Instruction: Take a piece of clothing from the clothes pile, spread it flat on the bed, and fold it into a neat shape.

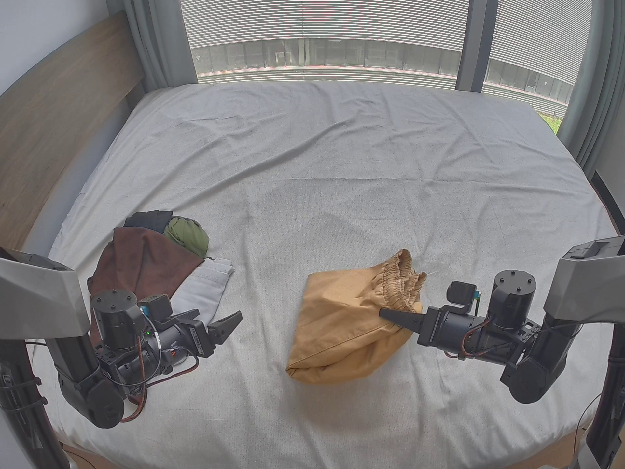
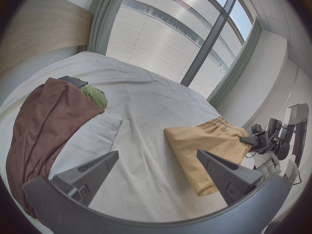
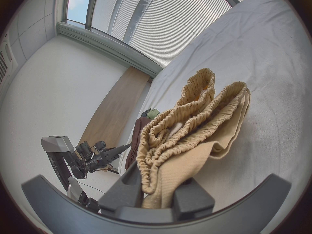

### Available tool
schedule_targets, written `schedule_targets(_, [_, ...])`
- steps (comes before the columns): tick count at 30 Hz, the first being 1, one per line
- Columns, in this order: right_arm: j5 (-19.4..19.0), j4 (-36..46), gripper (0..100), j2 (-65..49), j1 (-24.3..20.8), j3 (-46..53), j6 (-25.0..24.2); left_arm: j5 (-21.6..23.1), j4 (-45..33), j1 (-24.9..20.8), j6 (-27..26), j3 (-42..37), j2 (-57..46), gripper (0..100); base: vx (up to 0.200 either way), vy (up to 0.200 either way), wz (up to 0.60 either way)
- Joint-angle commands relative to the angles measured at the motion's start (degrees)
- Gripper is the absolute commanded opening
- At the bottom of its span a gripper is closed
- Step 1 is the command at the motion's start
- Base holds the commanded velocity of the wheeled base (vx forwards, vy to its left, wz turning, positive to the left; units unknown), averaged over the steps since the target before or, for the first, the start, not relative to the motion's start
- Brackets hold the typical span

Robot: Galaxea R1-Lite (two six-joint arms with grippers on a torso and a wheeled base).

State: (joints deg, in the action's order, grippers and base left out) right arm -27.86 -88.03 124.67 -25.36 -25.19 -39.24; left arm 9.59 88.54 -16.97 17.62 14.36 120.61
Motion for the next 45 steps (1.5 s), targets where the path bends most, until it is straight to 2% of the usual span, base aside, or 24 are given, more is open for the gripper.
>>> schedule_targets(1, [0.0, 0.2, 0, -3.0, -0.2, -0.7, 0.0, 0.0, 0.1, 0.0, 0.1, 0.1, 0.1, 100, 0.0, 0.0, 0.0])
schedule_targets(9, [0.0, 0.8, 0, -5.0, -0.7, -3.8, 0.0, 0.0, 0.1, 0.0, 0.1, 0.2, 0.0, 100, 0.0, 0.0, 0.0])
schedule_targets(11, [0.0, 5.5, 0, -7.0, -0.6, -6.7, 0.0, 0.0, 0.1, 0.1, 0.2, 0.3, 0.1, 100, 0.0, 0.0, 0.0])
schedule_targets(17, [0.0, 12.6, 0, -10.8, -0.6, -12.5, 0.0, 0.0, 0.1, 0.0, 0.5, 0.5, 0.1, 100, 0.0, 0.0, 0.0])
schedule_targets(19, [0.0, 17.6, 0, -11.7, -0.6, -16.7, 0.1, 0.0, 0.1, 0.0, 0.5, 0.4, 0.2, 100, 0.0, 0.0, 0.0])
schedule_targets(26, [0.0, 23.7, 0, -11.3, 0.1, -24.3, 0.1, 0.1, 0.1, 0.0, 0.9, 0.4, 0.1, 100, 0.0, 0.0, 0.0])
schedule_targets(30, [0.0, 27.7, 0, -9.7, 0.6, -29.5, 0.1, 0.1, 0.1, -0.2, 1.2, 0.5, 0.2, 100, 0.0, 0.0, 0.0])
schedule_targets(45, [0.0, 35.1, 0, 2.7, 1.6, -47.4, 0.1, 0.1, 0.1, -0.3, 1.2, 0.5, 0.3, 100, 0.0, 0.0, 0.0])
